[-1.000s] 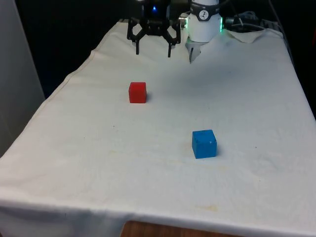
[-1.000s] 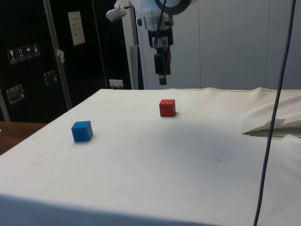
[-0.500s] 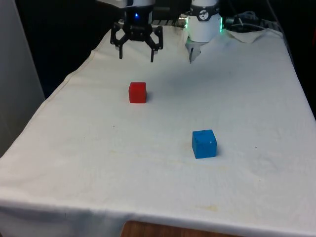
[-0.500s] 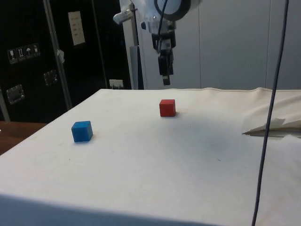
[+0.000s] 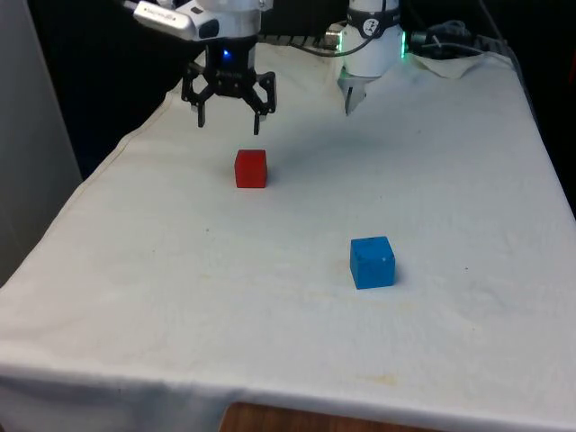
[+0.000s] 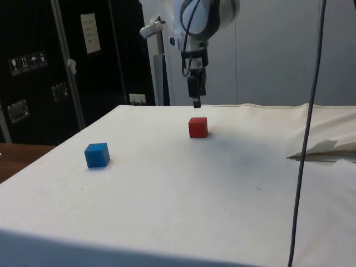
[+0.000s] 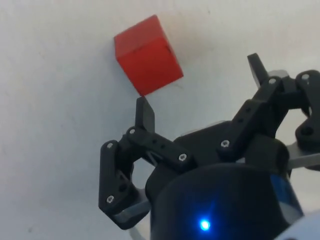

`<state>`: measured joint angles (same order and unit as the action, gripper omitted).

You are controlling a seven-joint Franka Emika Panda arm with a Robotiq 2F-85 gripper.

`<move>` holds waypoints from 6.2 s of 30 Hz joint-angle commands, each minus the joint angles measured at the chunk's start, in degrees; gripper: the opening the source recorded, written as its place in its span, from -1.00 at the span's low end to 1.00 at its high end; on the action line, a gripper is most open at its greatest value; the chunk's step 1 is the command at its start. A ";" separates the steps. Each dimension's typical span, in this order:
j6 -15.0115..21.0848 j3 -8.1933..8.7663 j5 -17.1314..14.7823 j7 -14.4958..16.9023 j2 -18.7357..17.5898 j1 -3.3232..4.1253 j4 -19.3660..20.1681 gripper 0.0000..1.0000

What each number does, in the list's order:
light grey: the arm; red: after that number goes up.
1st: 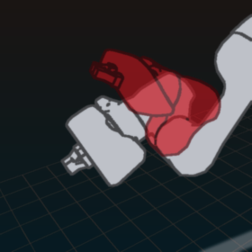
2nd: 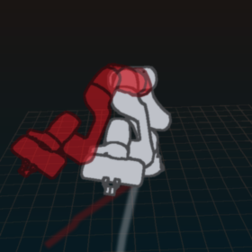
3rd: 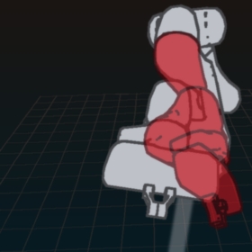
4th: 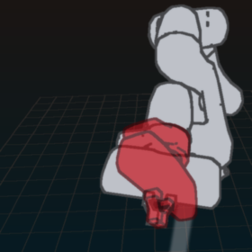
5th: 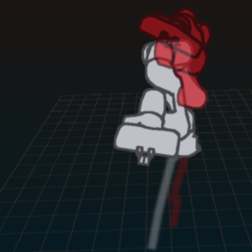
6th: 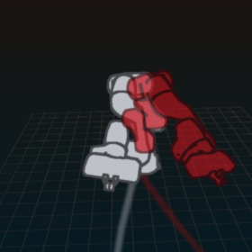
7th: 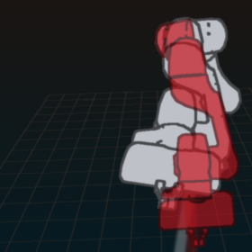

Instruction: Stack the two cubes.

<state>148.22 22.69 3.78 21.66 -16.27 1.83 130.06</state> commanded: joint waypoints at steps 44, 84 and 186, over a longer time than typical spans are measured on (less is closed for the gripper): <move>-0.69 -2.41 -14.50 7.91 -5.33 0.23 -3.09 1.00; -0.06 -3.27 -19.48 15.87 -13.46 -0.23 -6.47 0.59; -33.12 -7.91 -16.39 0.74 -13.75 4.13 -41.31 -0.99</move>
<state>116.02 14.73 -12.95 23.15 -29.56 5.61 89.67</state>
